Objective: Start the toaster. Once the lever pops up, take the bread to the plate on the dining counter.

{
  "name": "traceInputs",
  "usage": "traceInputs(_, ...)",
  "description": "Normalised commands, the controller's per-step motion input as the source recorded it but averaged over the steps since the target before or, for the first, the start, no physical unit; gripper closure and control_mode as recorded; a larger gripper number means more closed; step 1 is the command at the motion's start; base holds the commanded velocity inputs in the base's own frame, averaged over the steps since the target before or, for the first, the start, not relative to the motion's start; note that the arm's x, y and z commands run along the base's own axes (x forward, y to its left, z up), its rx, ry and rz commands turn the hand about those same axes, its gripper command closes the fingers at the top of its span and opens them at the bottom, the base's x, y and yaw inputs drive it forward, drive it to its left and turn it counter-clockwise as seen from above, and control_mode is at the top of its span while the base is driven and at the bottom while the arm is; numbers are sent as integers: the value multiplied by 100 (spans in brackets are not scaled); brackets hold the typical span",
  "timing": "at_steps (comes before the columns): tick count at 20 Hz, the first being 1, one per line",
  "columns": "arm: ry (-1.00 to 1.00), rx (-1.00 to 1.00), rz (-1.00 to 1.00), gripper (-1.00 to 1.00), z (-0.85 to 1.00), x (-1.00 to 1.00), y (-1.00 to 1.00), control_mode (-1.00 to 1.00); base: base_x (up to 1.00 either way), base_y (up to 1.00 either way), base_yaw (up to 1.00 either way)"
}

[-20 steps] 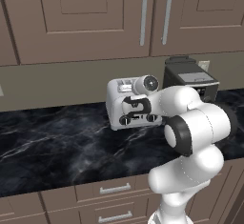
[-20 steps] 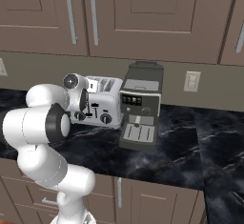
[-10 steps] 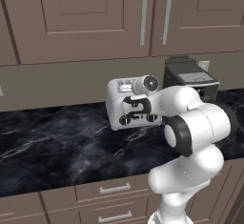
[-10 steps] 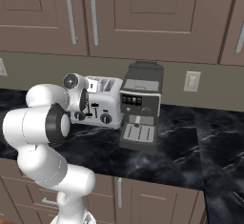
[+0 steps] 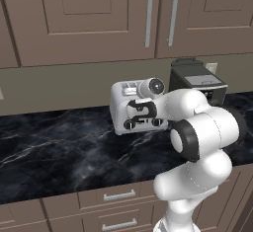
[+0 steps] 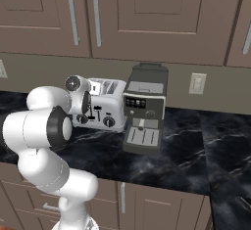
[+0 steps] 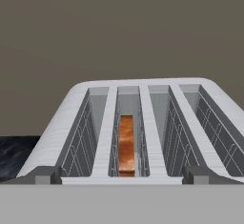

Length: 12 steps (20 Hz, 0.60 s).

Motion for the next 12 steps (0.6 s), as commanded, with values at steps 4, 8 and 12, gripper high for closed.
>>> traceInputs(4,0,0,0,-100,0,0,0,-100,0,0,0)
traceInputs(8,0,0,0,-100,0,0,0,-100,0,0,0)
traceInputs(12,0,0,0,-100,0,0,0,-100,0,0,0)
